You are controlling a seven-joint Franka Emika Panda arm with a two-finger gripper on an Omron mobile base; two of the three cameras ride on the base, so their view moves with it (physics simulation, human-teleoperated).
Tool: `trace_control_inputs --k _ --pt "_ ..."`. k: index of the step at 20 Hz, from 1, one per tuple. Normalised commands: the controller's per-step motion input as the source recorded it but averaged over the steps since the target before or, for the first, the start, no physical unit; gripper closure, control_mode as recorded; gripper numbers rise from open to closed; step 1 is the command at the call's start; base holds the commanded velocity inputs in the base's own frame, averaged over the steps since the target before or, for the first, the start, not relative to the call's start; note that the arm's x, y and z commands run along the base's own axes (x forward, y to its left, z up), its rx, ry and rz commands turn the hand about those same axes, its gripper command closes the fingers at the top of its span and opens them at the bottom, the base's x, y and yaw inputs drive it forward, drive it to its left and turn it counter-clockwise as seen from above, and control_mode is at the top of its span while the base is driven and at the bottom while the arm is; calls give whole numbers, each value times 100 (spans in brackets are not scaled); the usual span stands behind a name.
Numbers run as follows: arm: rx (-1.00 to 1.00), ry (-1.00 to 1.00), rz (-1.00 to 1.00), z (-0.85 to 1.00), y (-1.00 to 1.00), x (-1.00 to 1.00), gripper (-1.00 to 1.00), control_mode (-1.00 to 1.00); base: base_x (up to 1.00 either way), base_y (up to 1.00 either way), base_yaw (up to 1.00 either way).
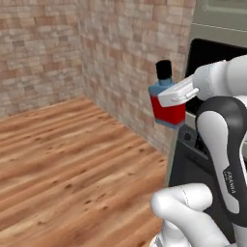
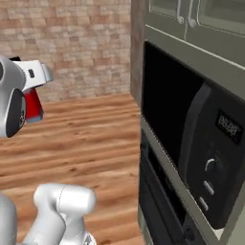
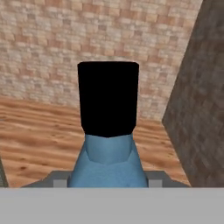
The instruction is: There is a bowl on the dining counter. Grab a lemon wedge from the fridge and place it in the bowl. Then get the liquor bottle and glass cup from the cabinet and place them next to the bowl.
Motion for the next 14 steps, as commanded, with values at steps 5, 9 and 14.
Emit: trace_control_inputs --k 5,9,14 --pt "0 0 0 0 0 0 100 100 100 17 28" --pt "0 0 0 0 0 0 100 100 100 32 26" --pt "0 0 0 0 0 0 100 100 100 39 22"
